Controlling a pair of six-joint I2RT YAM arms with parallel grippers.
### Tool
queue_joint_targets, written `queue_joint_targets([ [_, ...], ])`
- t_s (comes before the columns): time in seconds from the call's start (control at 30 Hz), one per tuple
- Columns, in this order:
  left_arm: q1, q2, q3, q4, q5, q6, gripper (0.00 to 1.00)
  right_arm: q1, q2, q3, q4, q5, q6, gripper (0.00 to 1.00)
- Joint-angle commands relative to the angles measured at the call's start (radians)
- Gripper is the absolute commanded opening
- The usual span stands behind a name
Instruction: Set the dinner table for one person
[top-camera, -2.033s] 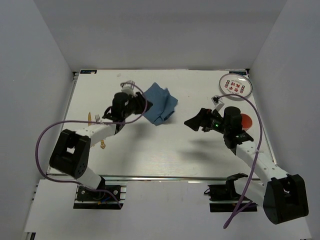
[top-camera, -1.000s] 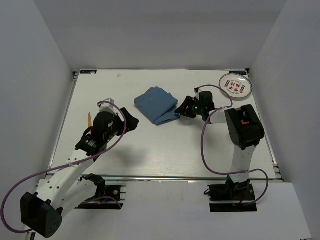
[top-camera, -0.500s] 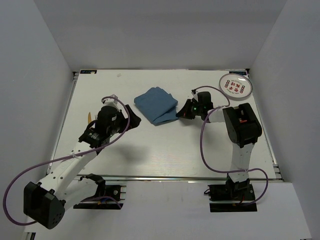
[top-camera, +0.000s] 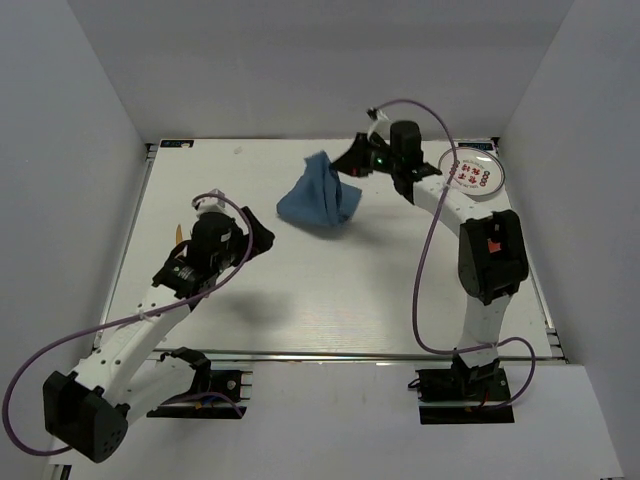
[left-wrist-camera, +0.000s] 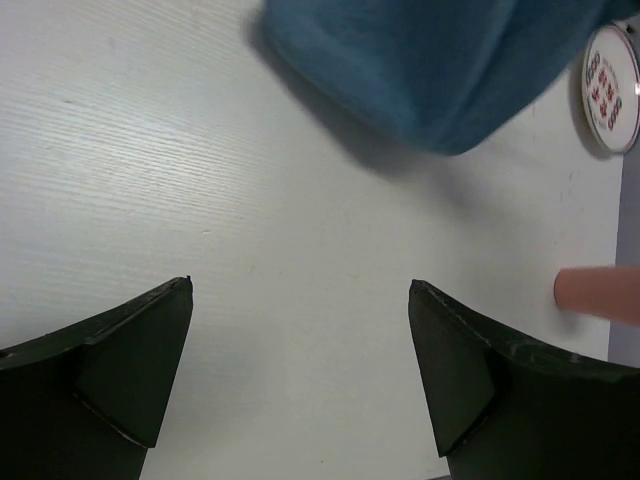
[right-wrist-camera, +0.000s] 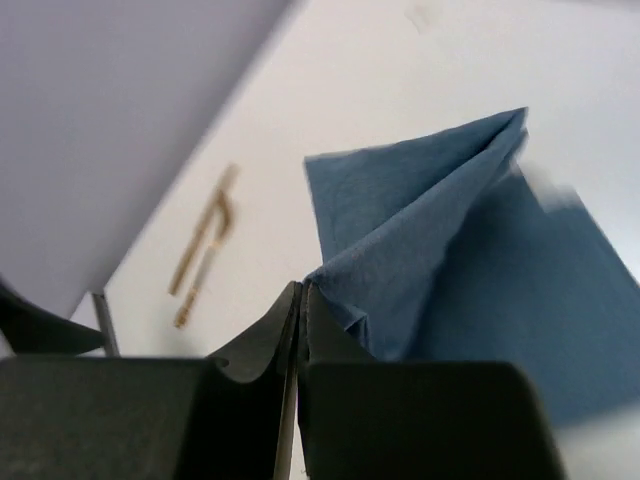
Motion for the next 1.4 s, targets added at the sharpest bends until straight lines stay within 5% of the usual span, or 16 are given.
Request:
queue_joint_targets([
  [0.0, -0.004, -0.086, 0.013, -0.103, -0.164, -0.134, 0.98, 0.058, 0.041, 0.242, -0.098, -0.214, -0.038, 0.00],
  [0.13, -0.004, -0.223, -0.045, -0.174, -0.297, -0.232, 0.98, 0.230, 0.135, 0.544, -0.433, -0.345, -0.240, 0.00],
  [0.2, -0.004, -0.256, -0.080, -0.189, -0.317, -0.252, 0.98, 0.267, 0.120, 0.520, -0.561, -0.319, -0.290, 0.00],
  [0.37, -0.004, -0.262, -0.129, -0.202, -0.317, -0.289, 0.98, 0.255, -0.106, -0.043, -0.377, -0.160, -0.285, 0.00],
  [0.5, -0.004, -0.222, -0.174, -0.162, -0.302, -0.303, 0.98, 0.243, -0.278, -0.311, -0.219, -0.042, -0.232, 0.00],
  [1.0, -0.004, 0.001, -0.125, -0.125, -0.342, -0.344, 0.98, 0.126, -0.621, -0.492, -0.255, 0.451, -0.104, 0.00],
  [1.37, -0.004, 0.428, -0.050, 0.005, -0.307, -0.441, 0.92, 0.095, -0.701, -0.655, -0.169, 0.354, -0.069, 0.00],
])
